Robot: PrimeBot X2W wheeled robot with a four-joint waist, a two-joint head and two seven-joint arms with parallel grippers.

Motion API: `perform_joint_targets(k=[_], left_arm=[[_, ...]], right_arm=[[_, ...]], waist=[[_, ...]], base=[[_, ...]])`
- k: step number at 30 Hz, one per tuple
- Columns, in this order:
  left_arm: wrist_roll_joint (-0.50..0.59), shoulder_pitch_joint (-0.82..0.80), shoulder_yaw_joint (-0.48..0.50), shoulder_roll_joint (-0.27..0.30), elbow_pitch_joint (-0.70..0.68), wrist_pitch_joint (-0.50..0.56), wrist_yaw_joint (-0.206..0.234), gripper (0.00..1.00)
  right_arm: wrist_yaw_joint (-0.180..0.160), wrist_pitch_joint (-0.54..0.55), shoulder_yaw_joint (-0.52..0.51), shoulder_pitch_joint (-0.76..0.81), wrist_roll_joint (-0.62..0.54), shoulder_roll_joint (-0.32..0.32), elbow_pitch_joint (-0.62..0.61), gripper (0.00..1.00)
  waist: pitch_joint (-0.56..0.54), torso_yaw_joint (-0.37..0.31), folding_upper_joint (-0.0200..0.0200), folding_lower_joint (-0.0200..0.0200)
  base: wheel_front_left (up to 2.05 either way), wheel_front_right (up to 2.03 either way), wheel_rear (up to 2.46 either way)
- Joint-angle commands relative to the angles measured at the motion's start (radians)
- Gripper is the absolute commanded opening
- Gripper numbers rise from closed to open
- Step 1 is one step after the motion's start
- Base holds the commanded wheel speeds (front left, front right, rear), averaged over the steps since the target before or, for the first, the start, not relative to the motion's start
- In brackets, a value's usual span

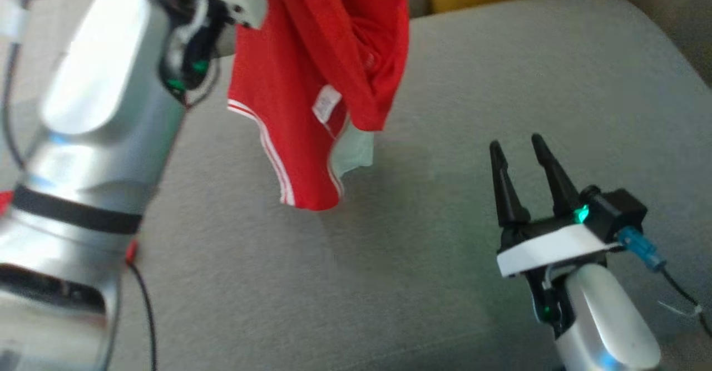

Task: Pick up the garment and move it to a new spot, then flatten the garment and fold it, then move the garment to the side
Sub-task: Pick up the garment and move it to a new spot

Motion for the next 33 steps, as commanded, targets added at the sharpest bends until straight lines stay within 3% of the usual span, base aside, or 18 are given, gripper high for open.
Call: perform_joint_targets(k=[1, 2, 3, 4, 5, 11, 17, 23, 28, 33], left_arm=[[0.002, -0.068, 0.029, 0.022, -0.018, -0.006, 0.003, 0.00], [-0.001, -0.067, 0.023, 0.007, -0.004, -0.007, 0.003, 0.00], [-0.005, -0.065, 0.020, -0.009, 0.014, -0.011, 0.004, 0.09], [-0.011, -0.063, 0.018, -0.027, 0.034, -0.017, 0.002, 0.91], [-0.023, -0.062, 0.015, -0.046, 0.052, -0.026, -0.011, 1.00], [-0.042, -0.099, 0.015, -0.105, 0.187, -0.104, -0.048, 1.00], [-0.031, -0.139, 0.012, -0.097, 0.289, -0.182, -0.088, 1.00], [-0.032, -0.090, 0.015, -0.038, 0.328, -0.258, -0.123, 1.00], [-0.045, 0.051, 0.029, 0.041, 0.281, -0.299, -0.136, 1.00], [-0.035, 0.274, 0.048, 0.117, 0.160, -0.316, -0.079, 1.00]], right_arm=[[-0.001, -0.012, 0.019, -0.052, -0.002, -0.002, -0.038, 1.00], [-0.001, -0.012, 0.019, -0.060, 0.002, -0.002, -0.039, 1.00], [-0.001, -0.013, 0.020, -0.068, 0.006, -0.002, -0.041, 1.00], [-0.001, -0.013, 0.020, -0.075, 0.010, -0.002, -0.043, 1.00], [-0.001, -0.013, 0.024, -0.082, 0.015, -0.002, -0.045, 1.00], [-0.001, -0.013, 0.023, -0.104, 0.037, -0.002, -0.068, 1.00], [-0.001, -0.014, 0.004, -0.091, 0.018, -0.002, -0.072, 1.00], [-0.001, -0.014, -0.002, -0.062, -0.023, -0.002, -0.065, 1.00], [-0.001, -0.010, -0.006, -0.025, -0.063, -0.002, -0.043, 1.00], [-0.001, 0.004, -0.015, 0.015, -0.078, -0.002, -0.039, 1.00]], waist=[[0.042, -0.073, 0.0000, 0.0000], [0.055, -0.098, 0.0000, 0.0000], [0.066, -0.120, 0.0000, 0.0000], [0.077, -0.140, 0.0000, 0.0000], [0.089, -0.160, 0.0000, 0.0000], [0.136, -0.209, 0.0000, 0.0000], [0.121, -0.149, 0.0000, 0.0000], [0.065, -0.019, 0.0000, 0.0000], [0.005, 0.087, 0.0000, 0.0000], [-0.040, 0.165, 0.0000, 0.0000]], base=[[0.00, 0.00, 0.00], [0.00, 0.00, 0.00], [0.00, 0.00, 0.00], [0.00, 0.00, 0.00], [0.00, 0.00, 0.00], [0.00, 0.00, 0.00], [0.00, 0.00, 0.00], [0.00, 0.00, 0.00], [0.00, 0.00, 0.00], [0.00, 0.00, 0.00]])
